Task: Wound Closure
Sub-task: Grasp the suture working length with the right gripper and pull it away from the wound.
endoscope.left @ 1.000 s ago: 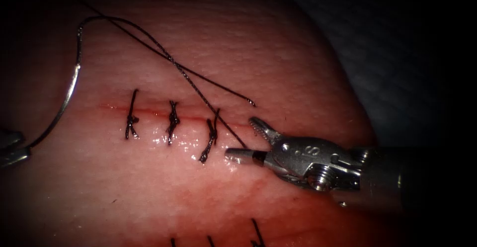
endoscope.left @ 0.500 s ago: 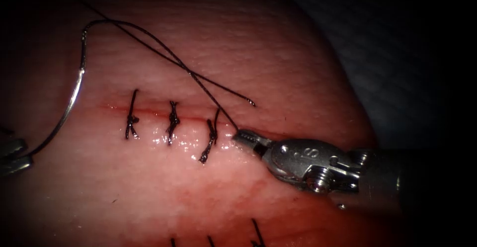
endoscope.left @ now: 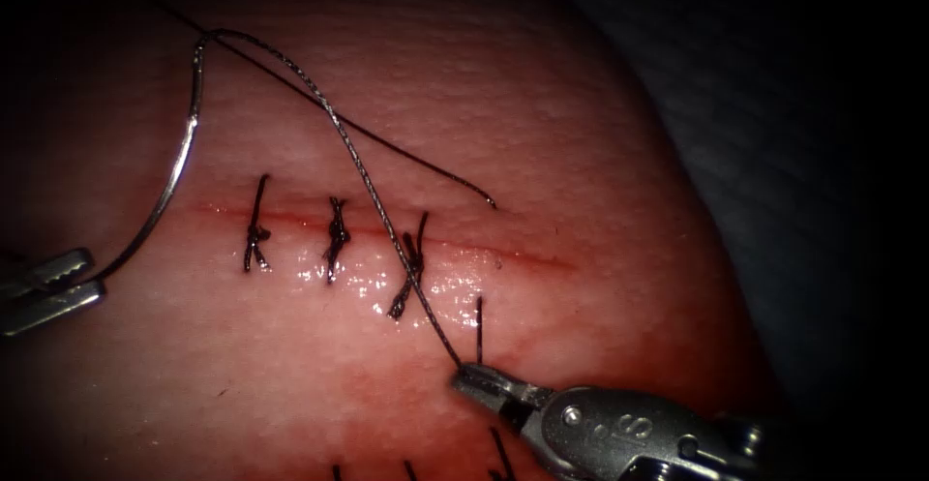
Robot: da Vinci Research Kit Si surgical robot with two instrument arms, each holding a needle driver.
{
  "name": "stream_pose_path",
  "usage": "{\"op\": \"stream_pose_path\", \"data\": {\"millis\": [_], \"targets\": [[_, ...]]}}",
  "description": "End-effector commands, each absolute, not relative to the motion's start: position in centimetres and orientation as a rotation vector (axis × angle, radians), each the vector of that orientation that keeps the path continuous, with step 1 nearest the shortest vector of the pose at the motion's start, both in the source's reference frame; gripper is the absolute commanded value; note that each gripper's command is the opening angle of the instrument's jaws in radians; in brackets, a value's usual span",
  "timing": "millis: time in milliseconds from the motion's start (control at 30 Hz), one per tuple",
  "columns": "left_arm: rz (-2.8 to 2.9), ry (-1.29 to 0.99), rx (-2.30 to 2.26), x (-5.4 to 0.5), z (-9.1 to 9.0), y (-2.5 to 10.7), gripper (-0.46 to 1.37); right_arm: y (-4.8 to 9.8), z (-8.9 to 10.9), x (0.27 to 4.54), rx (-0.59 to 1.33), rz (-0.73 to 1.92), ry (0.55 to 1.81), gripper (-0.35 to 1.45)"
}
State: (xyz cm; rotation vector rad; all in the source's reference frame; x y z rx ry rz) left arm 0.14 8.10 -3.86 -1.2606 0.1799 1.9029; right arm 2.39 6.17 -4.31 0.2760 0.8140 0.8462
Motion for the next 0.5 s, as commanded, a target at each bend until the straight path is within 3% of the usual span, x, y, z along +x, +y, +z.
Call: {"op": "stream_pose_path", "data": {"millis": [33,500], "targets": [[1.904,0.176,-1.266,0.14,-3.86,8.08,-0.35,6.14,-4.36,2.41,0.28,0.847,0.818,-0.35],[1.917,0.174,-1.286,0.14,-4.16,7.67,-0.35,5.6,-5.14,2.91,0.316,0.845,0.842,-0.35]]}}
